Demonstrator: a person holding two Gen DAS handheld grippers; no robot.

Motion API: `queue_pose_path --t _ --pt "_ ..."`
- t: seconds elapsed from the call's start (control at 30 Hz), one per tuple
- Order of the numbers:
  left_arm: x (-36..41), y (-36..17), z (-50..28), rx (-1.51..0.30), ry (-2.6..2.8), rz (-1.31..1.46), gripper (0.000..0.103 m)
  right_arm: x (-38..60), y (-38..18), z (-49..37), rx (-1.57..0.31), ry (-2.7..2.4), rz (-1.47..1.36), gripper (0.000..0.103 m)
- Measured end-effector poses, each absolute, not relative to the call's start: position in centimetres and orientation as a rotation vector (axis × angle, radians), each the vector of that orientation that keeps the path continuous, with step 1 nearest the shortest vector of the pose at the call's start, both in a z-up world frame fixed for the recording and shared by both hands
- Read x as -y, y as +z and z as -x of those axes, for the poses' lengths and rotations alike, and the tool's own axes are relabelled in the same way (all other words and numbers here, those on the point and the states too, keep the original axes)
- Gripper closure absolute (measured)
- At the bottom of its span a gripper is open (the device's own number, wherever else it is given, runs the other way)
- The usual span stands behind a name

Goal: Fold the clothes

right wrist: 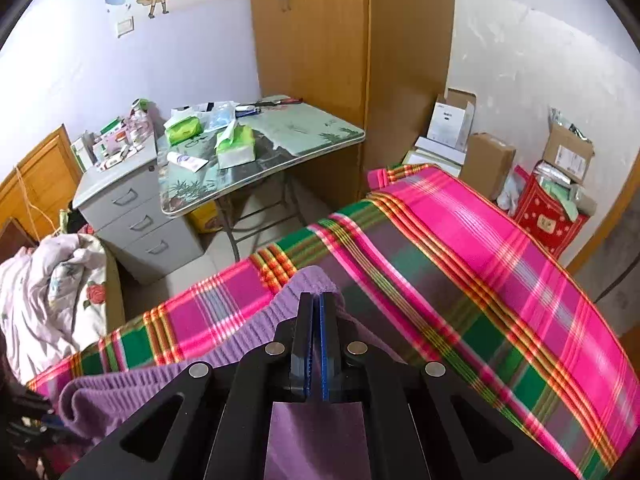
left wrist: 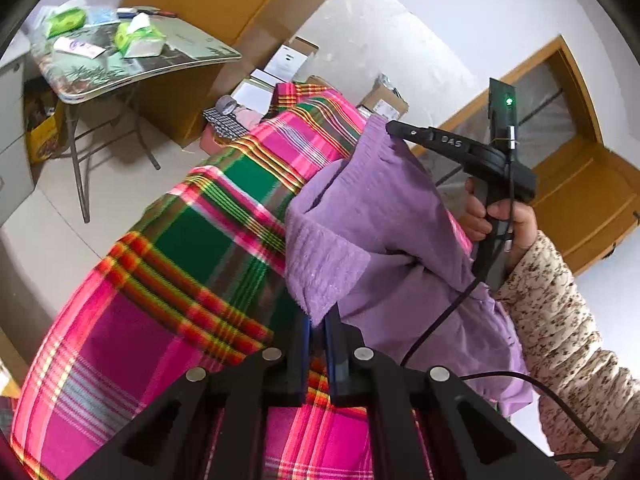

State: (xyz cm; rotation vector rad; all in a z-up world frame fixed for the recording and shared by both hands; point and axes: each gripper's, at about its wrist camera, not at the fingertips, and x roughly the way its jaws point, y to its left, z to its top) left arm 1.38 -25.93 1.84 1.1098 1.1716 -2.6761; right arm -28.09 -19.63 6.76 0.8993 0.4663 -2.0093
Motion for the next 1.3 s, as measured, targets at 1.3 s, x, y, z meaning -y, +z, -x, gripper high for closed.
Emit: queue_pose_path --t 1.3 --pt "27.9 1.6 -1.8 -1.175 -2.553 -1.172 0.076 -1.2 9.0 15.8 -0.175 -2.233 -1.005 0.082"
